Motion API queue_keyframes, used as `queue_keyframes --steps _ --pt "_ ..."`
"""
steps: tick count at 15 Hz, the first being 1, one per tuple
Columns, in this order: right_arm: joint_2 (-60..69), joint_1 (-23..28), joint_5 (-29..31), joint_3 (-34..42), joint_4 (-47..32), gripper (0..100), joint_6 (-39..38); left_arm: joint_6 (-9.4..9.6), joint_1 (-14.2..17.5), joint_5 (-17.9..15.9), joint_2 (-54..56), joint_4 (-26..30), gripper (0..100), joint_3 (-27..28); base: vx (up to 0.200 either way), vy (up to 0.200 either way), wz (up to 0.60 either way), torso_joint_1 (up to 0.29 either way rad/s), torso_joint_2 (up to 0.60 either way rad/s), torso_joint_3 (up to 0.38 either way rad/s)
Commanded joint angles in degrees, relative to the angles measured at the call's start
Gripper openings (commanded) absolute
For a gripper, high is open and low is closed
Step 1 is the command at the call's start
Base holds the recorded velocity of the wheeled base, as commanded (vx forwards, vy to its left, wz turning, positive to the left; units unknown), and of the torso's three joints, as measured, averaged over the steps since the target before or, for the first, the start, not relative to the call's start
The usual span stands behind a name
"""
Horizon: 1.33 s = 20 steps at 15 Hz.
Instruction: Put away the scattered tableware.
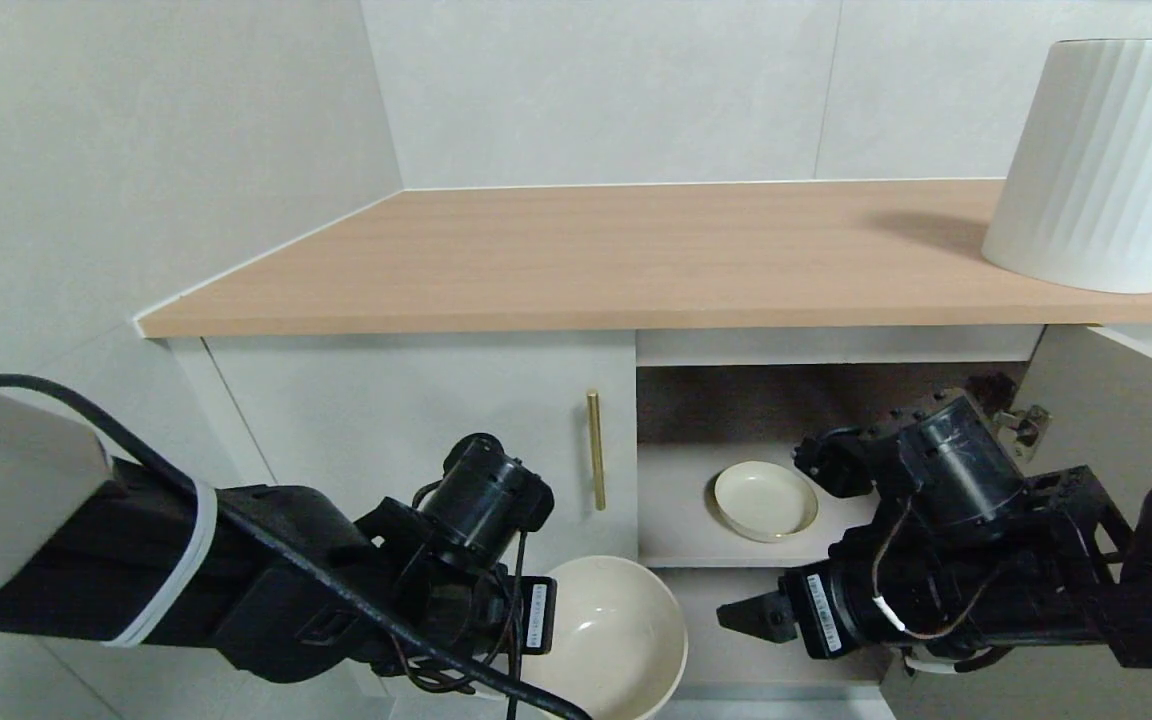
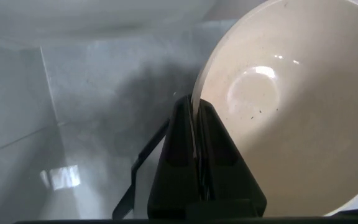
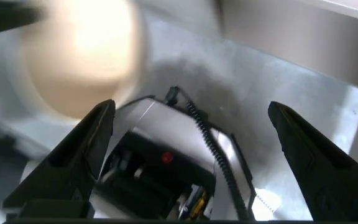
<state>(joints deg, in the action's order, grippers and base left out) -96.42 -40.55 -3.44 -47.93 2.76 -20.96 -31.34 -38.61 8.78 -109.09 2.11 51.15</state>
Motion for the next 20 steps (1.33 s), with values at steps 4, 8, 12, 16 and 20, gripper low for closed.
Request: queue_keyframes --steps 4,8,12,16,20 --pt "-4.5 -5.4 4.8 0.9 0.4 100 0.9 -0.03 -1.2 2.1 0.2 0.0 0 0.2 0.0 0.0 0.0 0.0 0.0 0.0" --pt "-8.3 -6.2 5.8 0.0 0.7 100 0.7 0.05 -3.1 2.8 1.9 0.1 0 0.0 0.0 0.0 0.0 0.0 0.0 0.0" --pt "-10.9 -6.2 6.6 -0.3 6.4 100 -0.9 0.05 -4.0 4.0 1.9 0.1 0 -0.1 0.0 0.0 0.0 0.0 0.0 0.0" --pt "-13.9 -6.2 10.5 -0.8 11.3 100 -3.4 0.05 -4.5 4.1 2.0 0.2 0 -0.1 0.0 0.0 0.0 0.0 0.0 0.0" --pt "-14.4 -6.2 10.7 -1.3 11.9 100 -5.0 0.05 -4.7 4.0 2.7 0.3 0 -0.1 0.0 0.0 0.0 0.0 0.0 0.0"
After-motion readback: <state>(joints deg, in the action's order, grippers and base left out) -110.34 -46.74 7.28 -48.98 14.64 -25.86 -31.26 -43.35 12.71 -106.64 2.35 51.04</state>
